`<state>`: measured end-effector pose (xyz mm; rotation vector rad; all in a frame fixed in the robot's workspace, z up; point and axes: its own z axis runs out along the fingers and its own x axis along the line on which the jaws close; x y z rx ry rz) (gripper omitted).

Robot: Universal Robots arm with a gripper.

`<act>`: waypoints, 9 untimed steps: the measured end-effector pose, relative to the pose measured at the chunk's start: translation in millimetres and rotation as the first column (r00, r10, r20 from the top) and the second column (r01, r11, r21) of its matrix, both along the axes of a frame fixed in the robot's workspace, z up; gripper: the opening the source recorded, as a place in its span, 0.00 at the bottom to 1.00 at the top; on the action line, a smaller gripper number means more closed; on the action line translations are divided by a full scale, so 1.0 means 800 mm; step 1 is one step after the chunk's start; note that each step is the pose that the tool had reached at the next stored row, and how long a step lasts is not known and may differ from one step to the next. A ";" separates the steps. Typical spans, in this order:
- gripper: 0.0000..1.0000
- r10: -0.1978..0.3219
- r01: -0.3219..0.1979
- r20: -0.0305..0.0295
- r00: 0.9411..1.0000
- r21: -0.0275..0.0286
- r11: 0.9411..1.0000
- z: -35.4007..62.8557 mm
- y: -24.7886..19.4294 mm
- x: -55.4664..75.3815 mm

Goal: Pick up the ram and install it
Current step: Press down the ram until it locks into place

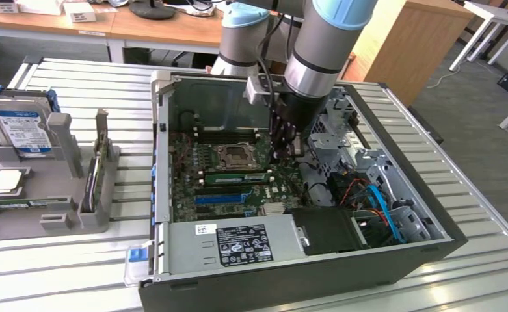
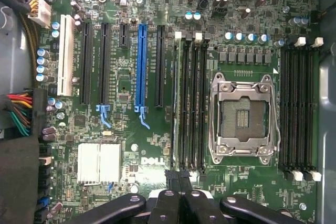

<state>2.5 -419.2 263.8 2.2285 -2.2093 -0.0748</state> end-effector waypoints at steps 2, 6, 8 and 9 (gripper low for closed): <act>0.11 0.000 0.000 0.001 1.000 -0.001 1.000 -0.002 0.0000 0.000; 0.11 0.000 0.000 0.003 1.000 -0.002 1.000 -0.006 0.0000 0.000; 0.11 0.000 0.000 0.004 1.000 -0.002 1.000 -0.007 -0.0001 0.000; 0.11 0.000 0.000 0.004 1.000 -0.002 1.000 -0.007 -0.0001 0.000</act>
